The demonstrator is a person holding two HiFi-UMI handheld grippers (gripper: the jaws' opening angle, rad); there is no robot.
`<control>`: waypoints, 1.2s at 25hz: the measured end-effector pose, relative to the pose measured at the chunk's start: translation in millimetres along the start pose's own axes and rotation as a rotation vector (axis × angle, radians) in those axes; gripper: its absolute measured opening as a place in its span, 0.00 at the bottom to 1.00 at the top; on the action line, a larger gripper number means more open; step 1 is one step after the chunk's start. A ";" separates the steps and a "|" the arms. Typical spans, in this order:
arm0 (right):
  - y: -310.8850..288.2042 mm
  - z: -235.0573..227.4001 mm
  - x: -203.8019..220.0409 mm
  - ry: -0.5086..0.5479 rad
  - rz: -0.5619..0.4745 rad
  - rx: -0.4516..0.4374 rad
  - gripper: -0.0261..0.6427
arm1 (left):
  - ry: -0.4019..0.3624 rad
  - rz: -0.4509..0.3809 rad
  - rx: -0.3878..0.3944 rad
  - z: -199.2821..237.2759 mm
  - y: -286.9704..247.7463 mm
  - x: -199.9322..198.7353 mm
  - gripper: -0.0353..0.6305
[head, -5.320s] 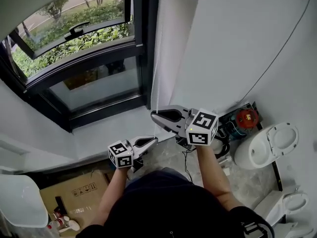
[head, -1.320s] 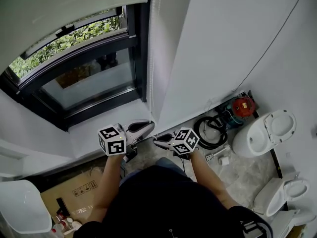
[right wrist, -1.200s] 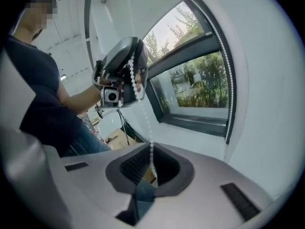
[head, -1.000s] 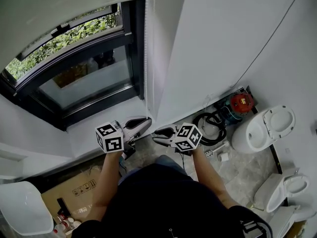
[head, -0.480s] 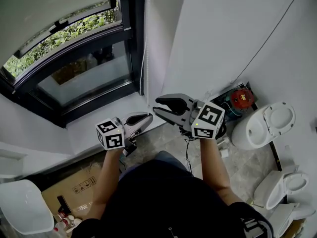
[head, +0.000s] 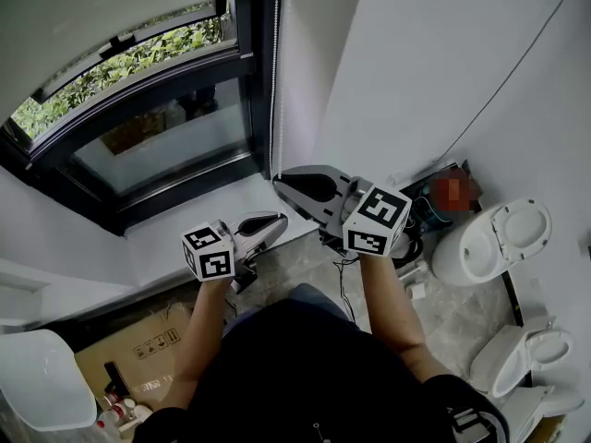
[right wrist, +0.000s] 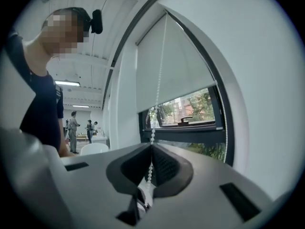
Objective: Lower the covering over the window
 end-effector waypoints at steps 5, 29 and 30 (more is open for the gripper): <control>-4.8 3.2 15.9 0.049 0.157 0.024 0.06 | -0.095 0.121 -0.062 6.0 2.0 12.5 0.09; 0.7 -9.5 72.5 -0.123 0.158 -0.045 0.06 | -0.016 0.048 -0.109 17.8 4.0 72.0 0.09; 1.5 -10.7 75.0 -0.125 0.169 -0.056 0.06 | -0.018 0.070 -0.114 17.4 3.2 73.6 0.09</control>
Point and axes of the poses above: the fingertips, and each gripper's own axes: y backward along the fingers, z to its left, x out of its underside, the point moved 10 cm from there along y, backward along the fingers, and after that the axes turned 6 degrees about -x, right-handed, at the moved point
